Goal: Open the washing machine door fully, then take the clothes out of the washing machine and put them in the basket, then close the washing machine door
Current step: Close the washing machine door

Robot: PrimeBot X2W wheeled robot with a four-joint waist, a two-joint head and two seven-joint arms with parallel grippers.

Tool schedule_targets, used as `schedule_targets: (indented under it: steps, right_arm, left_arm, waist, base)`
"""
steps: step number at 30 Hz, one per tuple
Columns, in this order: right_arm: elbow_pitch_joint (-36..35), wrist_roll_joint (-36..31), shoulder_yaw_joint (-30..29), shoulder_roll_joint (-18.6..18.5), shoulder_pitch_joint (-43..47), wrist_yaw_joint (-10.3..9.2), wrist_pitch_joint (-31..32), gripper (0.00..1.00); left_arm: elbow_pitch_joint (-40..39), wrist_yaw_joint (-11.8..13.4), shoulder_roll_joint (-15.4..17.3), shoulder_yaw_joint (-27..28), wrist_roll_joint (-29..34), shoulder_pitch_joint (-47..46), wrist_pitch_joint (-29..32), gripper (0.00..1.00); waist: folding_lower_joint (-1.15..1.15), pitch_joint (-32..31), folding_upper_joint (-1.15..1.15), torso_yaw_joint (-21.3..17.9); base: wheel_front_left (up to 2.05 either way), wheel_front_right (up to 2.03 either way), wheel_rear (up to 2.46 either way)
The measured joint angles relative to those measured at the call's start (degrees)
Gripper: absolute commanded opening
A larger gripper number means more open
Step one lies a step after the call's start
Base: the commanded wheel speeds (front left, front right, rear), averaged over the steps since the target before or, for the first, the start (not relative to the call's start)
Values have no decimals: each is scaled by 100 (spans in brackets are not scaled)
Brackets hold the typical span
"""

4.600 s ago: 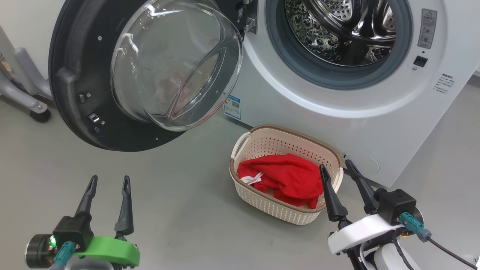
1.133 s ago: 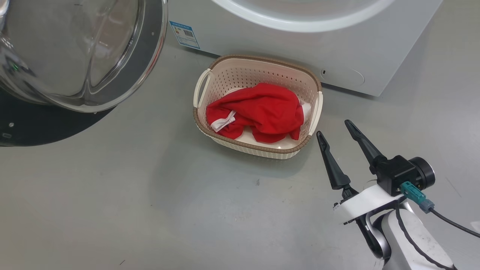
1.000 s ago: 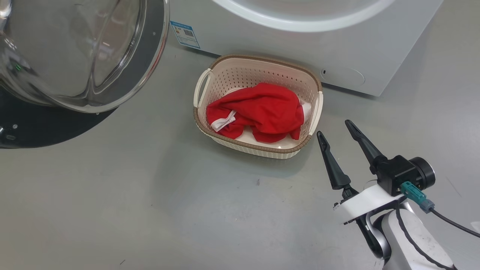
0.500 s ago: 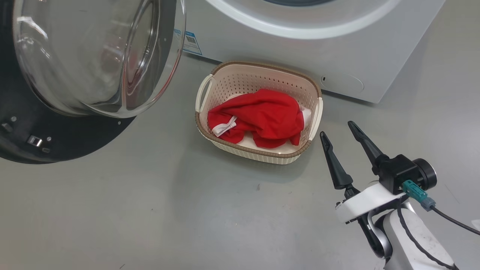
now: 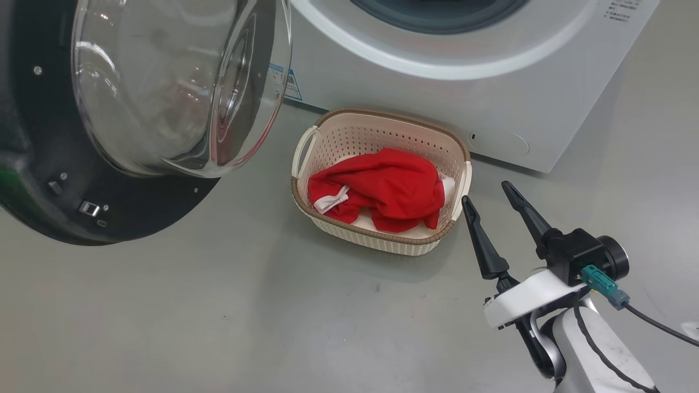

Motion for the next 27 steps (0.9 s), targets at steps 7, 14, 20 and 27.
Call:
schedule_targets:
  steps: [7,14,20,27]
  right_arm:
    - [35,1,47,40,32,0,-1,100]
    - [35,4,55,57,32,0,-2,100]
    - [44,8,54,79,32,0,-8,100]
    - [67,36,37,93,32,-1,-8,100]
  left_arm:
    - [-165,-114,-144,-52,-201,119,548,0]
    - [-392,-179,-397,-131,-431,266,1002,0]
    - [-684,-208,-648,-311,-526,476,1381,0]
    - [-1106,-229,-1055,-552,-687,744,1766,0]
  waist:
    - [0,-94,0,-7]
    - [0,-144,0,-26]
    - [0,-180,0,-38]
    - [0,-208,0,-43]
  base:
    - [0,0,0]
    - [0,0,0]
    - [0,0,0]
    - [0,0,0]
